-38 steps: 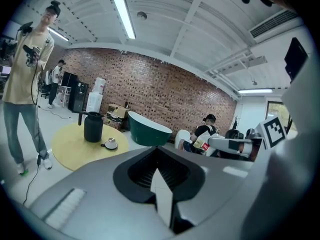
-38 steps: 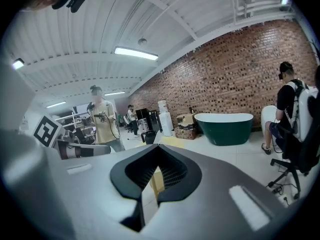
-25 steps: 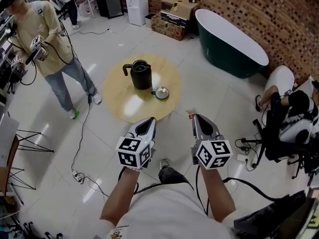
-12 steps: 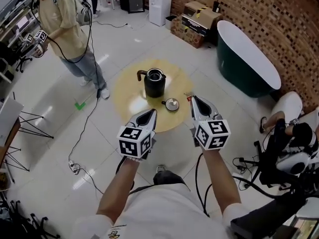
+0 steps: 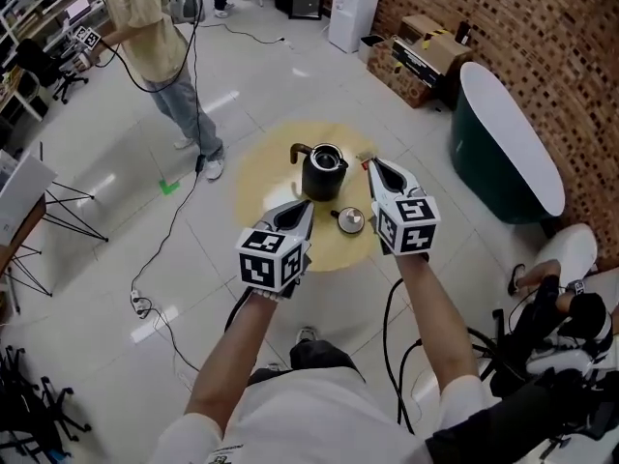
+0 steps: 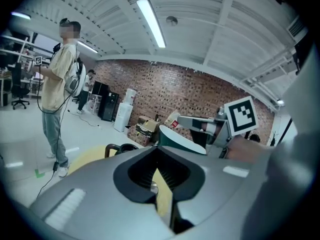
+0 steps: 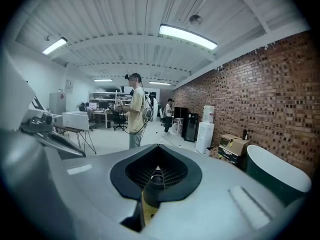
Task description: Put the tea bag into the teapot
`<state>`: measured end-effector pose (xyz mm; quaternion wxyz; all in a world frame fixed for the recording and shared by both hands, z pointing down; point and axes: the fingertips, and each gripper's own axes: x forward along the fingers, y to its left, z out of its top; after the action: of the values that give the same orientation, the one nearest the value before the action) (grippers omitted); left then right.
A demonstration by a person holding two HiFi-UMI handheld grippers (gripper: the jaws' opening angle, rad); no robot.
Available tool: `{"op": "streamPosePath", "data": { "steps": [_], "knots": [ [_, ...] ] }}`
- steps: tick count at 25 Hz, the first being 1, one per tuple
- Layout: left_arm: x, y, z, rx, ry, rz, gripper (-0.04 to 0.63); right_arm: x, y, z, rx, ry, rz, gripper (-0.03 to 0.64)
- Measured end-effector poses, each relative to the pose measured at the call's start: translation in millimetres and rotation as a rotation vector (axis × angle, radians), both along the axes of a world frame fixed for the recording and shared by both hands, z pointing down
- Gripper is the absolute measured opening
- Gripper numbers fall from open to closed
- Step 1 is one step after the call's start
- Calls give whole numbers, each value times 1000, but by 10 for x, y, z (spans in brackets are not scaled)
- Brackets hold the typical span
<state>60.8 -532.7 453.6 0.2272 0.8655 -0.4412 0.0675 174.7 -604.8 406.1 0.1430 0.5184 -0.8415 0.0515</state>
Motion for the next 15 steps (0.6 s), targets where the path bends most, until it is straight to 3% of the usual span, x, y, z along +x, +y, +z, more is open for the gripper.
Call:
{"op": "streamPosePath", "data": {
  "steps": [15],
  "knots": [
    [119,-376,711,-115,36,-50,12,-414,-969,1230,-154,254,-150,5]
  ]
}}
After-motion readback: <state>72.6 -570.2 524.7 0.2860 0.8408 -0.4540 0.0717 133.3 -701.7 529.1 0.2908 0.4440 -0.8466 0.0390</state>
